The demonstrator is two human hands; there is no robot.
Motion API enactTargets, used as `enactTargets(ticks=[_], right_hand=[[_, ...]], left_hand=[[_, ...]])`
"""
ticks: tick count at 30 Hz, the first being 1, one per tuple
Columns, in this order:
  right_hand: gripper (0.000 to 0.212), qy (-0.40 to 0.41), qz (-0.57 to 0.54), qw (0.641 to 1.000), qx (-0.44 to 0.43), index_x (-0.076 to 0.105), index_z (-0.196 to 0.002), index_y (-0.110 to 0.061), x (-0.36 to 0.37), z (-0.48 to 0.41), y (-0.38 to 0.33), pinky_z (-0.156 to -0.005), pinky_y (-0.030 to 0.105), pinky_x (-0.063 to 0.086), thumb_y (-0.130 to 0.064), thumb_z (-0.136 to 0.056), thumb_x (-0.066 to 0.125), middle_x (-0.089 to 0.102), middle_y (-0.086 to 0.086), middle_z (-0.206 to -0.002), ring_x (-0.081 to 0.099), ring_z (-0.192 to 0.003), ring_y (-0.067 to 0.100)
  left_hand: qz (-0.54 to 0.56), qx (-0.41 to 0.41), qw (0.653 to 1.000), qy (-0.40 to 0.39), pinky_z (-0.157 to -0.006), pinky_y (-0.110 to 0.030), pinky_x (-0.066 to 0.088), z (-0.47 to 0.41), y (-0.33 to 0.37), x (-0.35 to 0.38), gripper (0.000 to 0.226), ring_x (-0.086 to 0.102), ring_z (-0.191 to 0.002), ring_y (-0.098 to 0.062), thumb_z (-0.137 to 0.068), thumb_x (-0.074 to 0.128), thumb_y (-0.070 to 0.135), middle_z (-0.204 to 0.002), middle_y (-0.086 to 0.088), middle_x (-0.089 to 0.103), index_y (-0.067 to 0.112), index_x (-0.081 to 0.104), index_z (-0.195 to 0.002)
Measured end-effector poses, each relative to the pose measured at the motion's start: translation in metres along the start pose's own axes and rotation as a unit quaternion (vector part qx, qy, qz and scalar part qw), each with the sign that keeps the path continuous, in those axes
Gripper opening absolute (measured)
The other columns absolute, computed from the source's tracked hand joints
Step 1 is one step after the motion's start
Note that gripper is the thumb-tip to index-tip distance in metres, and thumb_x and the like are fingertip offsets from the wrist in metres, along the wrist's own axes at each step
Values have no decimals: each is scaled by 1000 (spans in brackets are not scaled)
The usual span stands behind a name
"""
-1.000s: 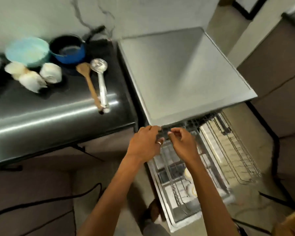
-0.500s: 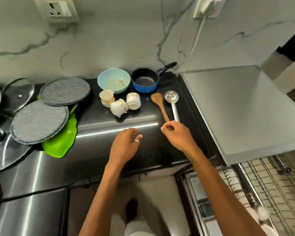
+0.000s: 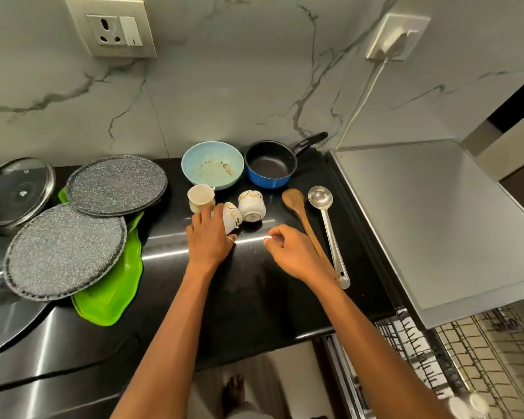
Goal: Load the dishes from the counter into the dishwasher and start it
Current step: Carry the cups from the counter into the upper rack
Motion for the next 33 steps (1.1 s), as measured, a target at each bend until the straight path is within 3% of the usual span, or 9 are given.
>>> enactTargets(ticks=[8,13,18,21,26,29,30,31,33], right_hand=[[41,41,12,999,0,55,-137,-19,14,-25,-3,-98,29,49,-31,-98,61,57,0,-137,57,-121,13],[54,76,70,995,11,43,-143,-17,17,-64,-20,-89,29,45,-35,-96,63,44,8,-145,53,-123,23],[79,81,116,988,68,30,-146,-13,37,-111,-34,-97,45,45,-51,-89,67,36,15,-147,41,-132,34],[90,77,114,984,112,26,-147,-12,51,-125,-37,-102,50,44,-55,-83,73,35,16,-148,38,-135,36],[86,97,57,981,159,25,-144,-10,61,-129,-26,-101,46,45,-34,-83,80,36,19,-148,40,-134,37],[80,106,-121,974,159,33,-134,-14,48,-119,-19,-92,41,56,-33,-75,85,52,13,-135,57,-117,28],[78,90,-260,948,163,38,-132,-15,43,-109,-20,-86,40,59,-34,-73,85,56,13,-132,62,-111,25],[74,57,-409,897,160,45,-132,-14,39,-95,-25,-81,40,60,-35,-74,84,59,15,-131,65,-108,25],[61,-31,-630,765,132,55,-135,-13,32,-58,-38,-80,40,58,-35,-81,76,63,19,-129,66,-106,29]], left_hand=[[95,-19,993,63,-92,-49,49,-1,-9,-7,78,51,-116,-38,-77,82,25,-138,-14,47,13,41,-143],[353,-143,915,131,-82,-14,31,52,-32,-33,64,42,-96,-4,-76,84,25,-126,-7,46,12,51,-129],[384,-168,895,148,-79,0,34,79,-51,-44,66,46,-104,-8,-72,89,24,-122,0,46,16,53,-127],[374,-170,897,165,-90,-12,35,80,-61,-53,66,46,-106,-9,-71,90,24,-121,-2,49,15,54,-125],[358,-140,905,181,-89,-16,36,77,-63,-65,67,43,-105,-4,-70,91,24,-121,-5,50,12,54,-124],[381,-145,896,176,-94,-30,47,74,-62,-62,67,51,-106,-12,-68,91,28,-121,-2,52,19,54,-123],[411,-158,882,169,-93,-35,51,73,-63,-58,66,57,-105,-15,-67,92,31,-120,-1,55,23,55,-121],[457,-174,858,157,-92,-40,54,72,-63,-52,64,62,-102,-16,-66,91,34,-118,-1,59,27,56,-118],[563,-201,793,117,-92,-45,58,74,-56,-41,60,69,-98,-16,-65,91,37,-114,0,68,33,57,-115]])
Point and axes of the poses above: each hand's wrist, its own z-axis away from the middle knuckle, its own x-axis out of the palm, y = z × x, the point moved 7 cm from there along -z, towards the middle knuckle
